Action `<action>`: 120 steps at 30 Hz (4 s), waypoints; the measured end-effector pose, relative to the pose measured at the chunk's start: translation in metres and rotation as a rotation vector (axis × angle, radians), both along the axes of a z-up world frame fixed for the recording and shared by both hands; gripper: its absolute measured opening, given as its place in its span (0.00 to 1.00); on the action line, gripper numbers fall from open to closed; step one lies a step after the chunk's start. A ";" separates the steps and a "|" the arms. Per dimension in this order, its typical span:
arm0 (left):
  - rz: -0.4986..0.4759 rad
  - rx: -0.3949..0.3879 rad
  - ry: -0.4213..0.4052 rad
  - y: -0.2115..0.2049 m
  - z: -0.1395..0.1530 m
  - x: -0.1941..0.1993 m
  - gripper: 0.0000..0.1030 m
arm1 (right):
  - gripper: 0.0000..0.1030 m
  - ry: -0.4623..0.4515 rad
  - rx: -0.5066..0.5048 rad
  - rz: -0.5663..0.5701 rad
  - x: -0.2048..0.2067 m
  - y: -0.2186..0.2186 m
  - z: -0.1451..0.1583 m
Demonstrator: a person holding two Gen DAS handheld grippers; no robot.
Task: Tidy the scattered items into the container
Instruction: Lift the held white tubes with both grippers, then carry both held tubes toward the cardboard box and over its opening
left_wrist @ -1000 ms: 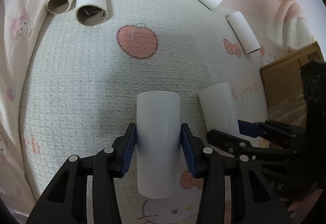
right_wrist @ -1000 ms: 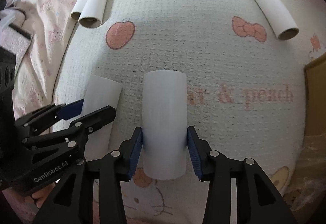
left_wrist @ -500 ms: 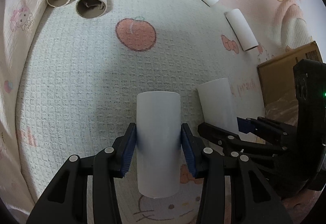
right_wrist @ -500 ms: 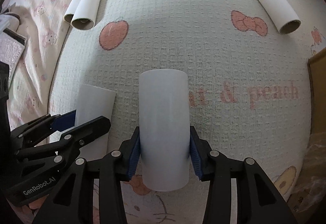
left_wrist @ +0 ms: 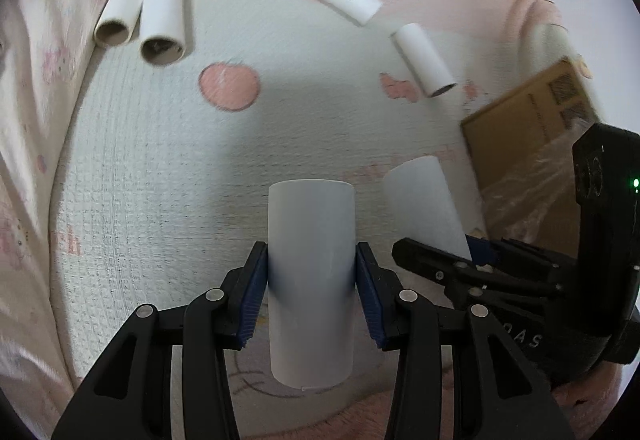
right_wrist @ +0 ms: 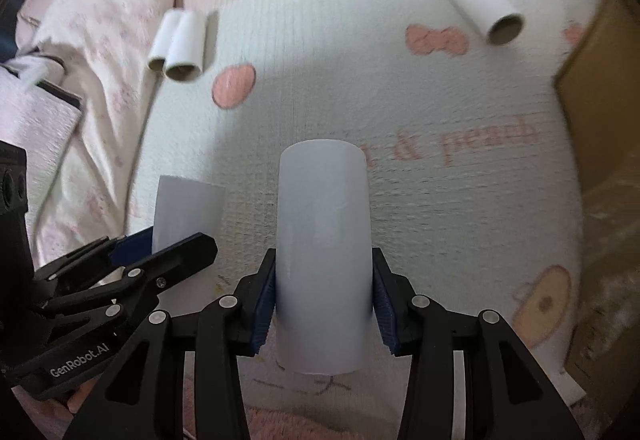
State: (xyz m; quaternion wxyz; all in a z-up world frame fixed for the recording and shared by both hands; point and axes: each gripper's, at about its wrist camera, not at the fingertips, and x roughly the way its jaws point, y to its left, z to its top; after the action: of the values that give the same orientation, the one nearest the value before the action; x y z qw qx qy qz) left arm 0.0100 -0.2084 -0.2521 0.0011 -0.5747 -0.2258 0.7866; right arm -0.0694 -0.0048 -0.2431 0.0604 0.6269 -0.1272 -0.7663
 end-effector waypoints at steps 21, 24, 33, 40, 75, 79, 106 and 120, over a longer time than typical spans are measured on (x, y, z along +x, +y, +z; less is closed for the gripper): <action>-0.132 -0.134 0.205 0.071 0.129 0.005 0.46 | 0.40 0.349 -0.020 -0.236 0.075 0.061 0.125; -0.152 -0.152 0.224 0.081 0.143 0.005 0.46 | 0.40 0.385 -0.051 -0.271 0.086 0.066 0.135; -0.209 -0.176 0.355 0.121 0.189 -0.002 0.46 | 0.40 0.463 -0.056 -0.349 0.104 0.088 0.163; -0.261 -0.099 0.408 0.150 0.203 -0.025 0.46 | 0.40 0.518 -0.066 -0.417 0.117 0.117 0.187; -0.548 0.021 0.362 0.212 0.194 -0.136 0.46 | 0.40 0.400 0.023 -0.464 0.077 0.212 0.195; -0.572 0.068 0.310 0.218 0.182 -0.153 0.46 | 0.40 0.357 0.075 -0.467 0.069 0.228 0.186; -0.496 0.085 0.211 0.220 0.146 -0.220 0.46 | 0.40 0.003 0.199 -0.249 -0.007 0.278 0.101; -0.473 0.055 0.254 0.216 0.148 -0.218 0.46 | 0.40 -0.121 0.407 -0.136 -0.029 0.276 0.074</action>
State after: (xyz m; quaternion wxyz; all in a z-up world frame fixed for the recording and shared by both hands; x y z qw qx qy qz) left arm -0.2085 0.0079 -0.1037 0.2289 -0.5077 -0.1046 0.8239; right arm -0.0984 0.2716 -0.1692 -0.1269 0.6608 -0.0152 -0.7396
